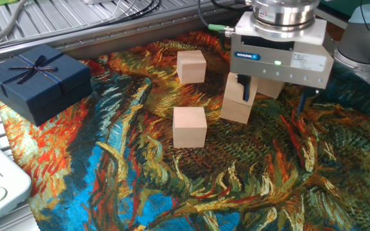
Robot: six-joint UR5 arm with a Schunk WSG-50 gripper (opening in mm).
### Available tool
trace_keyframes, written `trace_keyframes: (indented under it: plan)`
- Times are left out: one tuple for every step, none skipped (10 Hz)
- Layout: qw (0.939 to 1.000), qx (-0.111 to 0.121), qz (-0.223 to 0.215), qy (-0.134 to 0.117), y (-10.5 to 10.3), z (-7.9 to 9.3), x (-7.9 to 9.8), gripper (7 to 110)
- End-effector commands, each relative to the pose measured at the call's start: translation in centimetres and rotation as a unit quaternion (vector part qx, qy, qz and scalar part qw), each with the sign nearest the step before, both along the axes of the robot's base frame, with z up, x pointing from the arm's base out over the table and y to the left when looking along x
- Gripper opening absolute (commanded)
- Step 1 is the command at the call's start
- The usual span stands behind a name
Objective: Stack the blocks in a vertical line of five
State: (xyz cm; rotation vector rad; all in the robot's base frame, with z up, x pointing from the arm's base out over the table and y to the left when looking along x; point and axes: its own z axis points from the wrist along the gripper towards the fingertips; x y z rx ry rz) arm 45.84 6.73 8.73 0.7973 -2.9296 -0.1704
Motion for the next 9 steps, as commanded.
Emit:
trace_keyframes:
  plan:
    - [0.9986,-0.025,0.001,0.046,-0.91,0.13,-2.75,88]
    - [0.9985,-0.031,0.000,0.046,-1.17,0.19,-2.80,88]
    - [0.9986,-0.027,-0.002,0.046,-0.98,0.19,-2.80,88]
    - [0.9986,-0.027,-0.002,0.046,-0.96,0.18,-2.79,88]
    - [0.9986,-0.027,0.001,0.046,-1.01,0.17,-2.79,88]
    - [0.9986,-0.027,0.002,0.046,-1.01,0.17,-2.79,88]
    - [0.9987,-0.024,0.003,0.046,-0.90,0.18,-2.79,88]
    - [0.9987,-0.024,0.004,0.046,-0.90,0.17,-2.78,88]
    - [0.9988,-0.022,0.004,0.043,-0.83,0.16,-2.66,88]
